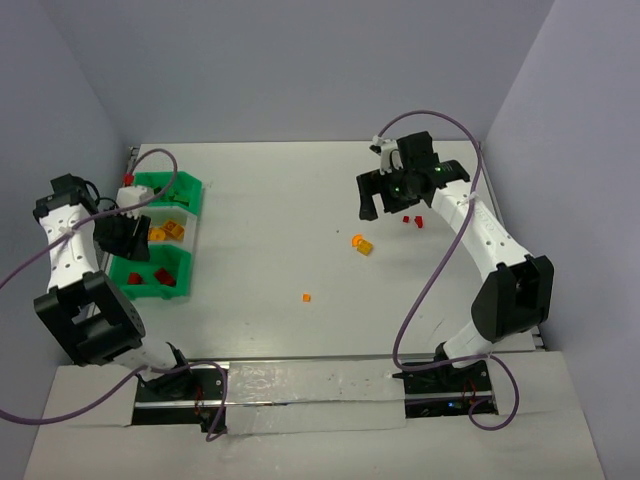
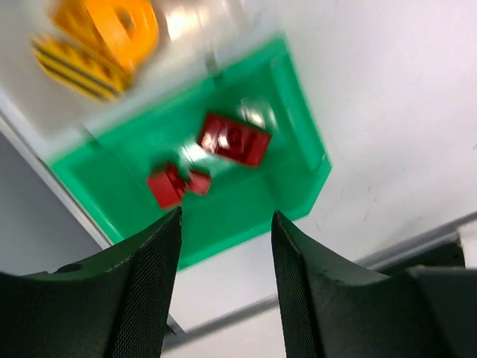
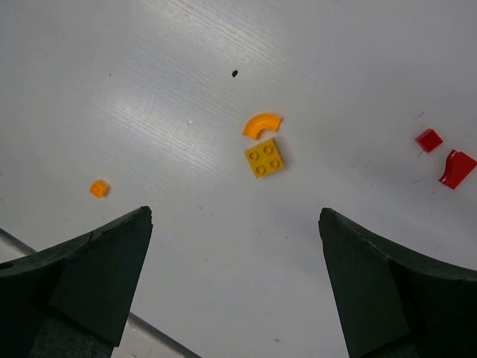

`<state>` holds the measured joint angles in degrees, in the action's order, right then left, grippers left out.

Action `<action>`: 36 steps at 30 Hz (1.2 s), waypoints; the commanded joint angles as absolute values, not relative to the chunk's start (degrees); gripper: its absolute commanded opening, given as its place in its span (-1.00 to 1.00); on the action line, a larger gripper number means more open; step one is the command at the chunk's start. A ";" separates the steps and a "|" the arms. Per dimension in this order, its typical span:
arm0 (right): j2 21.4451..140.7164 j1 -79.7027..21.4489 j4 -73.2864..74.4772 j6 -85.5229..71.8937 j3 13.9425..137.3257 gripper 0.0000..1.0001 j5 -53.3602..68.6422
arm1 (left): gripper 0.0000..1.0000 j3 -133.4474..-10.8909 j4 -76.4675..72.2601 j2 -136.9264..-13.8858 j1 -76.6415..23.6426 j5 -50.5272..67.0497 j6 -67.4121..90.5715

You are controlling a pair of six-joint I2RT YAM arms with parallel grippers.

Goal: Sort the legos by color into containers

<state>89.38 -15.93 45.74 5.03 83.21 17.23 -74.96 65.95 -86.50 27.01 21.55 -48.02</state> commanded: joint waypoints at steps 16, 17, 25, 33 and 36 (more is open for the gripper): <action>87.65 -2.94 45.49 6.49 78.61 0.99 21.41 | 0.11 -66.08 37.50 -87.53 -31.18 40.74 -40.37; 87.54 -2.06 45.61 6.55 78.41 1.00 21.70 | 0.11 -66.73 36.98 -89.36 -32.05 40.36 -40.89; 87.79 -0.44 46.05 7.20 77.17 1.00 22.93 | 0.14 -69.95 36.02 -98.19 -35.33 39.69 -47.10; 88.51 1.63 46.27 7.82 76.82 1.00 23.55 | 0.15 -67.24 30.92 -99.09 -38.24 38.32 -46.15; 88.59 2.03 46.40 8.17 76.55 1.00 23.73 | 0.15 -65.14 27.94 -99.15 -40.10 36.65 -45.00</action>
<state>89.32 1.34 46.15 6.97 77.23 22.61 -66.56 33.69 -99.15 -37.95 37.24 -45.27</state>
